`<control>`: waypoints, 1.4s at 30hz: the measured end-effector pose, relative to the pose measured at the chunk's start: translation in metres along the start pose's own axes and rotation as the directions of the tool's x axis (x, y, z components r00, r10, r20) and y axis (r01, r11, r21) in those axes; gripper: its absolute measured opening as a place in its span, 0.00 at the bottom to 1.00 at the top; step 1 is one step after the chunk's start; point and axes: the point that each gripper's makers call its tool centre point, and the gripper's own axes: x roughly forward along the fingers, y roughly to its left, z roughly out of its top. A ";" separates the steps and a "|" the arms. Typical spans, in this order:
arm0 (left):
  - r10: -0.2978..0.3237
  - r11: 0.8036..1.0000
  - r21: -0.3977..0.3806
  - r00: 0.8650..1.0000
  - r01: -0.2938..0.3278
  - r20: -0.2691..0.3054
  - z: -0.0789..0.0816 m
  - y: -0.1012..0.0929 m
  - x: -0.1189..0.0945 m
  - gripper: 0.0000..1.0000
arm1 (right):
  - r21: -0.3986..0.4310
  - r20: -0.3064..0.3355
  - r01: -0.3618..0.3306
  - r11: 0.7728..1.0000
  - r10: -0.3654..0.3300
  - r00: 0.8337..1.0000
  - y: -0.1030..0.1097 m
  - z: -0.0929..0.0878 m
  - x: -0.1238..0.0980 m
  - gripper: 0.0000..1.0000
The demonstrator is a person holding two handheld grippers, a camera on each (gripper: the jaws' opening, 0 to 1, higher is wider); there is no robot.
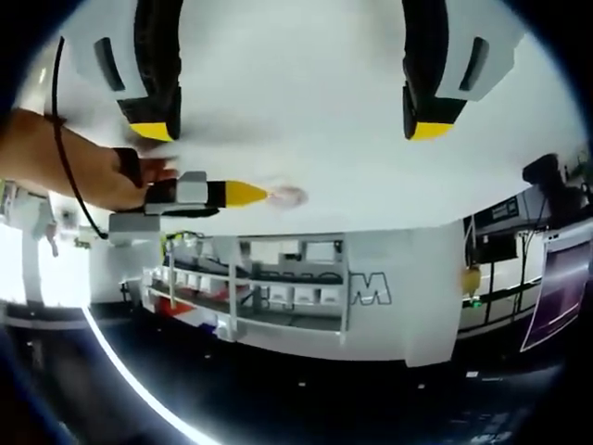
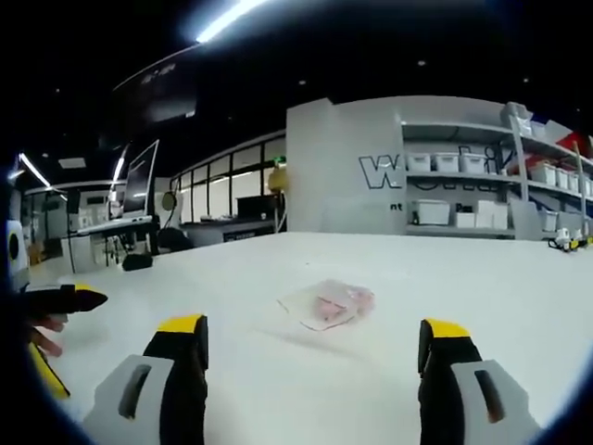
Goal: Open the resealable bag by pulling the two sides of the seal apart until the entire bag opening is separated and visibly accessible.
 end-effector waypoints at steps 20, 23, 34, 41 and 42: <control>-0.008 1.000 -0.012 1.000 0.008 -0.001 -0.001 0.001 0.000 0.98 | 0.003 0.005 0.008 1.000 -0.008 1.000 0.002 0.001 -0.007 0.91; -0.009 1.000 -0.013 1.000 0.009 -0.003 -0.001 0.001 0.000 0.98 | 0.003 0.007 0.010 1.000 -0.010 1.000 0.002 0.001 -0.009 0.90; -0.012 1.000 -0.012 1.000 0.012 -0.004 -0.003 0.000 -0.001 0.97 | 0.003 0.021 0.015 1.000 -0.015 1.000 0.004 0.003 -0.019 0.88; -0.013 1.000 -0.014 1.000 0.013 -0.005 -0.003 0.000 -0.001 0.97 | 0.006 0.035 0.012 1.000 -0.012 0.999 0.009 0.006 -0.027 0.87; -0.012 1.000 -0.014 1.000 0.012 -0.005 -0.003 0.000 -0.002 0.97 | 0.005 0.037 0.011 1.000 -0.011 0.999 0.009 0.007 -0.029 0.86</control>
